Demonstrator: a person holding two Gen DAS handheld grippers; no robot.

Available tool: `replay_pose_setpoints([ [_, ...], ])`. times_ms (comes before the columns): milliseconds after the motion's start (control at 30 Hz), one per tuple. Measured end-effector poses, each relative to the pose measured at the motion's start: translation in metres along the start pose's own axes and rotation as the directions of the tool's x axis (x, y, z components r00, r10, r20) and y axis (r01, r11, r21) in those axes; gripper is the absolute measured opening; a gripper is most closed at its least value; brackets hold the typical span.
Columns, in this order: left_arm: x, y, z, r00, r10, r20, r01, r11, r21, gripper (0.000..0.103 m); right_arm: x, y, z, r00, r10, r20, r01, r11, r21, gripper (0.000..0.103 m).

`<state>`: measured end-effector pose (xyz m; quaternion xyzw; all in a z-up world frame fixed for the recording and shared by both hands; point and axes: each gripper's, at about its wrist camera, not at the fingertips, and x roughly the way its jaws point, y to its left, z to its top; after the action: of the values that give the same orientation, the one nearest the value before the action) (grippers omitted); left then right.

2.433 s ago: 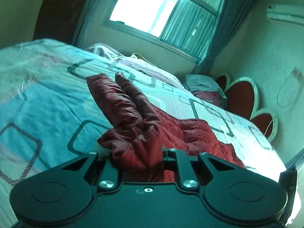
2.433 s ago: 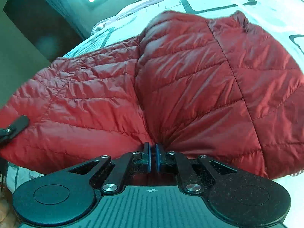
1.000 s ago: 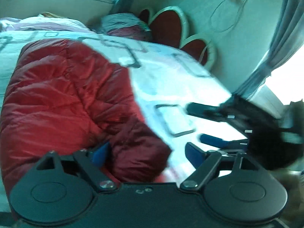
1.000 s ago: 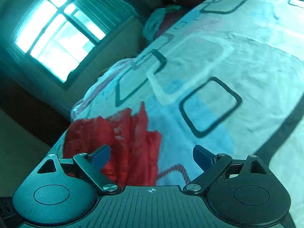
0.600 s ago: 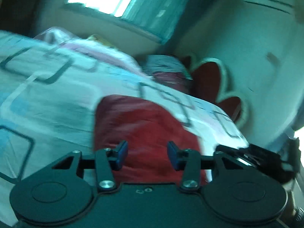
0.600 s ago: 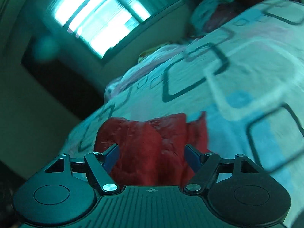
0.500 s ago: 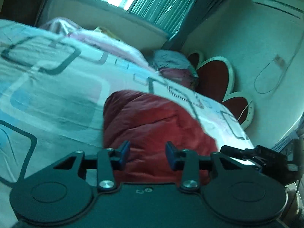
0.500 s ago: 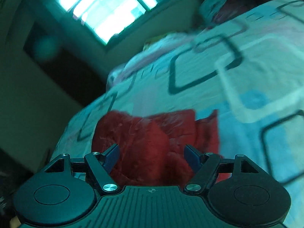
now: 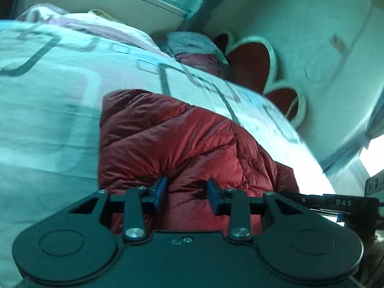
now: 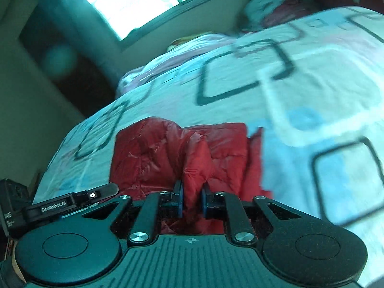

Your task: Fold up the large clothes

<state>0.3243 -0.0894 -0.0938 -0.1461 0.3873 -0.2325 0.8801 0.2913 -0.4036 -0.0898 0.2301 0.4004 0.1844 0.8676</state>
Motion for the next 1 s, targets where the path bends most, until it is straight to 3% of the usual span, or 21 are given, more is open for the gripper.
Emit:
replay_pose_setpoints([
  [167, 0.035, -0.028, -0.012, 0.991, 0.106, -0.084, -0.085, 0.971, 0.224, 0.037, 0.019, -0.033, -0.019, 0.998, -0.046, -0.038, 0.049, 0.995, 0.089, 0.014],
  [333, 0.031, -0.025, -0.01, 0.99, 0.095, -0.106, -0.071, 0.974, 0.213, 0.036, 0.016, -0.04, -0.016, 0.998, -0.051, -0.037, 0.055, 0.992, 0.11, 0.014],
  [400, 0.018, -0.023, -0.001, 0.993, 0.089, -0.083, -0.073, 0.981, 0.181, 0.039, 0.001, -0.029, -0.005, 0.995, -0.099, -0.008, 0.099, 0.992, 0.077, 0.031],
  [433, 0.011, -0.022, 0.004, 0.994, 0.088, -0.057, -0.077, 0.981, 0.176, 0.04, -0.012, -0.022, -0.002, 0.992, -0.126, 0.032, 0.124, 0.991, 0.047, 0.057],
  [467, 0.006, -0.021, 0.009, 0.995, 0.092, -0.03, -0.085, 0.981, 0.174, 0.04, -0.022, -0.015, 0.005, 0.988, -0.133, 0.08, 0.132, 0.991, 0.012, 0.065],
  [600, 0.005, -0.024, 0.038, 0.995, 0.094, 0.014, -0.095, 0.98, 0.175, 0.04, -0.023, 0.02, 0.04, 0.989, -0.11, 0.101, 0.12, 0.988, -0.099, 0.062],
  [633, 0.009, -0.027, 0.045, 0.995, 0.097, 0.017, -0.098, 0.978, 0.186, 0.04, -0.016, 0.03, 0.047, 0.99, -0.107, 0.088, 0.118, 0.984, -0.135, 0.052],
  [733, 0.035, -0.03, 0.062, 0.994, 0.102, -0.045, -0.091, 0.975, 0.2, 0.04, 0.021, 0.05, 0.063, 0.993, -0.116, 0.007, 0.115, 0.975, -0.192, 0.05],
  [867, 0.076, -0.027, 0.058, 0.982, 0.122, -0.145, -0.089, 0.972, 0.218, 0.04, 0.073, 0.037, 0.061, 0.971, -0.201, -0.132, 0.177, 0.969, -0.171, 0.042],
  [1000, 0.094, -0.024, 0.043, 0.975, 0.121, -0.185, -0.073, 0.966, 0.248, 0.04, 0.088, 0.008, 0.038, 0.967, -0.192, -0.167, 0.172, 0.977, -0.126, 0.042],
])
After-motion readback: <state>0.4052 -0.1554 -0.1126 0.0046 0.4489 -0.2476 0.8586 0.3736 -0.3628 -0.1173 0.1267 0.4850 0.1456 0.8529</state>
